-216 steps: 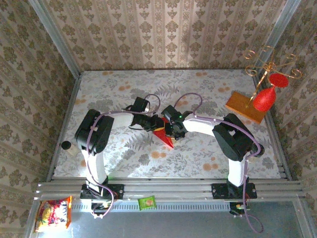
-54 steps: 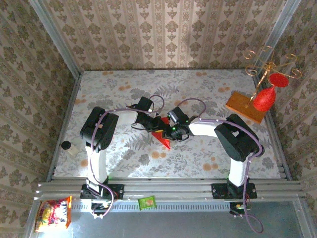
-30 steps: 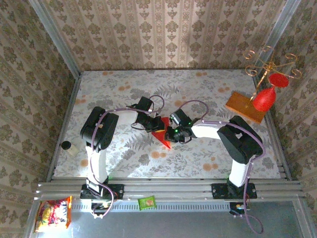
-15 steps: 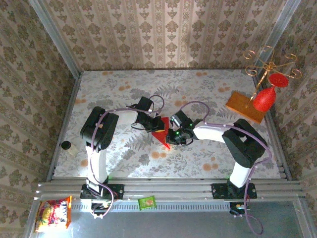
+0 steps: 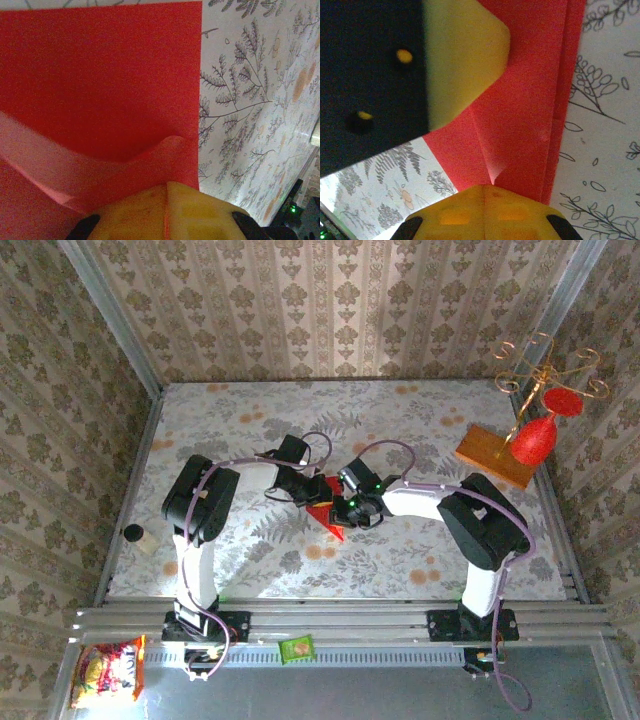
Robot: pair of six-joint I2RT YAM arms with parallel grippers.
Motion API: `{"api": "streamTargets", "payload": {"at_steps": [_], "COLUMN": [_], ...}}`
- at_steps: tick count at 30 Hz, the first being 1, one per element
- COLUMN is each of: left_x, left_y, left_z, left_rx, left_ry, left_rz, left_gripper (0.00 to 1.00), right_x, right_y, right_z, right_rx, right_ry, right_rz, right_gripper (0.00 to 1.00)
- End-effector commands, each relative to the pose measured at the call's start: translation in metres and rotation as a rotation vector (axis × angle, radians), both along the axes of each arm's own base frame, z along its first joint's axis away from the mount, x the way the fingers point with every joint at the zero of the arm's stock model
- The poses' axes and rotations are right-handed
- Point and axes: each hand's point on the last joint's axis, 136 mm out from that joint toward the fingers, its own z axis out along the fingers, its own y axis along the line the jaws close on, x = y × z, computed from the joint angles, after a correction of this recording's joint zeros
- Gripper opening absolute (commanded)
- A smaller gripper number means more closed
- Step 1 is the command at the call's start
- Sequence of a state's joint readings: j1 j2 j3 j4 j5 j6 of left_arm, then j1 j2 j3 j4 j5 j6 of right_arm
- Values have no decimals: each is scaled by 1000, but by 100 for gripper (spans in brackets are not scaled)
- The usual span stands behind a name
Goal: Fold a paper plane with a square sheet of paper (pick it up from the middle)
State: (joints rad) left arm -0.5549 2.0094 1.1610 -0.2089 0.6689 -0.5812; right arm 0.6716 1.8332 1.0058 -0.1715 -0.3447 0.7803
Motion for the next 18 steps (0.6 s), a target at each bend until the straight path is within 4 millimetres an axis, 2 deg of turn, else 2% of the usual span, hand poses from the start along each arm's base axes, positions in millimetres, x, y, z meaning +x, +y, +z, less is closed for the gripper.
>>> {"api": "streamTargets", "payload": {"at_steps": [1,8,18], "left_x": [-22,-23,-23], "left_y": [36,45,54], "left_z": [-55,-64,-70], "left_rx": [212,265,316], "left_ry": [114,129,130], "left_rz": [36,53,55], "left_gripper": [11,10,10], "right_x": [-13,-32,-48], "right_y": [-5,-21,-29], "right_z": [-11,-24,-23], "right_rx": [-45,-106,-122], "right_ry": [53,113,142], "right_rz": [29,40,90], "right_gripper": [8,8,8]}}
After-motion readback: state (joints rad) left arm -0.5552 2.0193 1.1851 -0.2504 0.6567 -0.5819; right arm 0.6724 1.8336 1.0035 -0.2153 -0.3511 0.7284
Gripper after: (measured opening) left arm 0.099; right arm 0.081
